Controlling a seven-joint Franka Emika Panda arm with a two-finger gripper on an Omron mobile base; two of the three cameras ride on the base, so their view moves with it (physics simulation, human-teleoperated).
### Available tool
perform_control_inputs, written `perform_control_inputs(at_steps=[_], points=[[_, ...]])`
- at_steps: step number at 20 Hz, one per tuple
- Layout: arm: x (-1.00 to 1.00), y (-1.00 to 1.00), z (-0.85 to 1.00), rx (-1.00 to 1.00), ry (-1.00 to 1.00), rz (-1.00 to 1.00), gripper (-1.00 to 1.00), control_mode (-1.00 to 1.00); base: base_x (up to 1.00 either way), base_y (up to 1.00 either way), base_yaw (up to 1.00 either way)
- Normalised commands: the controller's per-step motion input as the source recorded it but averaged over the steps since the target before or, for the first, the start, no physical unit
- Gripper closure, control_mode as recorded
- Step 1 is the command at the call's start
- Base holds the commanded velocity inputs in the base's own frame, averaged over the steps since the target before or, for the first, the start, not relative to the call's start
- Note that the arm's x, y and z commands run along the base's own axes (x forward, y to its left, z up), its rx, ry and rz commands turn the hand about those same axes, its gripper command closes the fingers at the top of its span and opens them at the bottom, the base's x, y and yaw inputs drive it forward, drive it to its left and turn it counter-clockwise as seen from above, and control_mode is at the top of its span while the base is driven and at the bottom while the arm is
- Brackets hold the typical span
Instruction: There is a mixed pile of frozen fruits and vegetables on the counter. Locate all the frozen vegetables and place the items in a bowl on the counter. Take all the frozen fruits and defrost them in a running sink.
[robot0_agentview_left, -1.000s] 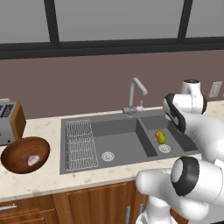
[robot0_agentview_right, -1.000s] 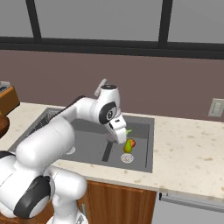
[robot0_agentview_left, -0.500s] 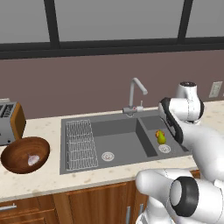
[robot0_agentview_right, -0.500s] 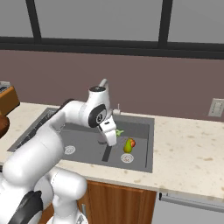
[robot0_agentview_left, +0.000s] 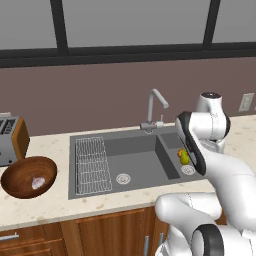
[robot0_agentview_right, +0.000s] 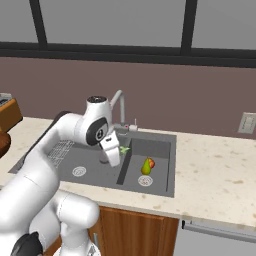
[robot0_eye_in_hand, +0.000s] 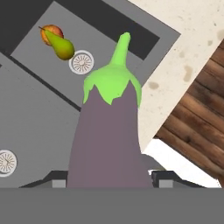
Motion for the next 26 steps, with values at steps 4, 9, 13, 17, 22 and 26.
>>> perform_control_inputs(at_steps=[4,9,13,17,22,26], points=[[-0.06,0.47,0.17,-0.01,0.03,0.06,1.0,-1.0,0.0,0.0,0.0],[-0.08,0.5,0.12,0.0,0.05,0.01,1.0,-1.0,0.0,0.0,0.0],[-0.02,0.5,0.17,-0.01,0.02,0.0,1.0,-1.0,0.0,0.0,0.0],[-0.06,0.43,0.17,0.0,0.0,-0.01,1.0,-1.0,0.0,0.0,0.0],[-0.1,0.5,0.14,0.0,0.02,0.0,1.0,-1.0,0.0,0.0,0.0],[-0.04,0.5,0.13,0.0,0.01,0.0,1.0,-1.0,0.0,0.0,0.0]])
